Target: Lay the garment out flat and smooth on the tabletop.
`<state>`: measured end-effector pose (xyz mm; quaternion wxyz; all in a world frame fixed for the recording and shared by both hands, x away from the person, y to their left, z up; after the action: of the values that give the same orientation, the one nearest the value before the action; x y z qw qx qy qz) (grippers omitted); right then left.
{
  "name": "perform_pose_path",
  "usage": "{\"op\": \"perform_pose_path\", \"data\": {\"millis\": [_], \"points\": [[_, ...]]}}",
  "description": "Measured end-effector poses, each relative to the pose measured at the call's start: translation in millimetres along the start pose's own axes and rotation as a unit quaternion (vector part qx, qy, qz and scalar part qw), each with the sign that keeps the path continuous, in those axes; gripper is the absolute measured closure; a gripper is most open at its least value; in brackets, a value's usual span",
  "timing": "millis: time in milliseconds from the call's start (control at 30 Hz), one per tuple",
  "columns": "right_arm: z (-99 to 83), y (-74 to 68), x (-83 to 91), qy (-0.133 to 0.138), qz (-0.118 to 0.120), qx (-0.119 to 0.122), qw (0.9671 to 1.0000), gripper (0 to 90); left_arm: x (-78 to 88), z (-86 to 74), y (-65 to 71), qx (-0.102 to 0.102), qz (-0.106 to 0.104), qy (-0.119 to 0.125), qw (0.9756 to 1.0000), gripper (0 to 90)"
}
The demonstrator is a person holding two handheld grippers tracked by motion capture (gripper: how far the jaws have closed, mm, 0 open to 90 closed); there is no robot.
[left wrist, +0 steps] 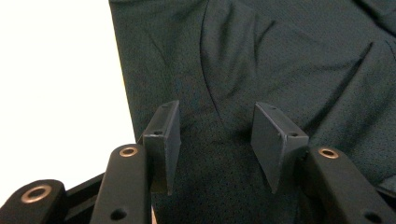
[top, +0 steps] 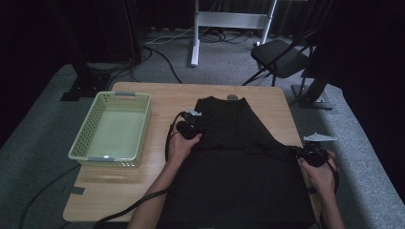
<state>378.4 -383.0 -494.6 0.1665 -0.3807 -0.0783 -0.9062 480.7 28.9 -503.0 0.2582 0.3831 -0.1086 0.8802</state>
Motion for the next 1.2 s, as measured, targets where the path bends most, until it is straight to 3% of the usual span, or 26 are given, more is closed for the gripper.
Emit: {"op": "perform_pose_path", "data": {"millis": [133,267,400,633,867,1033,1133,1200], "points": [[-1.6,17.5,1.8,-0.005,-0.015,-0.017,0.9997,83.8,-0.5,0.3,-0.8,0.0,0.001,0.001,1.0,53.6],[-1.8,22.7,7.9,-0.002,-0.055,-0.014,0.9984,78.0,-0.9,0.7,-1.8,0.001,0.002,0.001,1.0,53.7],[-1.6,11.6,13.6,0.014,-0.025,-0.028,0.9992,72.0,-1.0,0.6,-1.7,0.002,0.003,0.002,1.0,53.7],[-1.5,-14.8,4.1,0.024,0.031,-0.047,0.9981,65.9,-1.2,0.5,-1.7,0.002,0.004,0.003,1.0,53.7],[23.6,-53.0,-12.3,0.031,0.077,-0.005,0.9965,61.0,-1.3,0.0,-1.6,0.002,0.005,0.007,1.0,53.6],[35.5,-68.4,-26.2,0.025,0.087,0.018,0.9957,59.3,-1.3,-0.2,-1.6,0.003,0.005,0.007,1.0,53.6],[39.3,-71.3,-33.8,0.021,0.081,0.029,0.996,58.5,-1.3,-0.2,-1.5,0.003,0.005,0.008,0.9999,53.7],[41.4,-73.2,-42.6,0.004,0.075,0.038,0.9964,61.0,-1.3,-0.3,-1.6,0.003,0.005,0.008,0.9999,53.7]]}}
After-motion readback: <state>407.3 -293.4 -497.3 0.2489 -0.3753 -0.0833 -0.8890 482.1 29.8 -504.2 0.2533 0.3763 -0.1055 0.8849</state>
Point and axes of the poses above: each handheld gripper's, and its own axes: x roughly backward along the jaws, z roughly out of its top, y roughly to its right, the point moved 4 cm from there along -x, roughly forward along the jaws
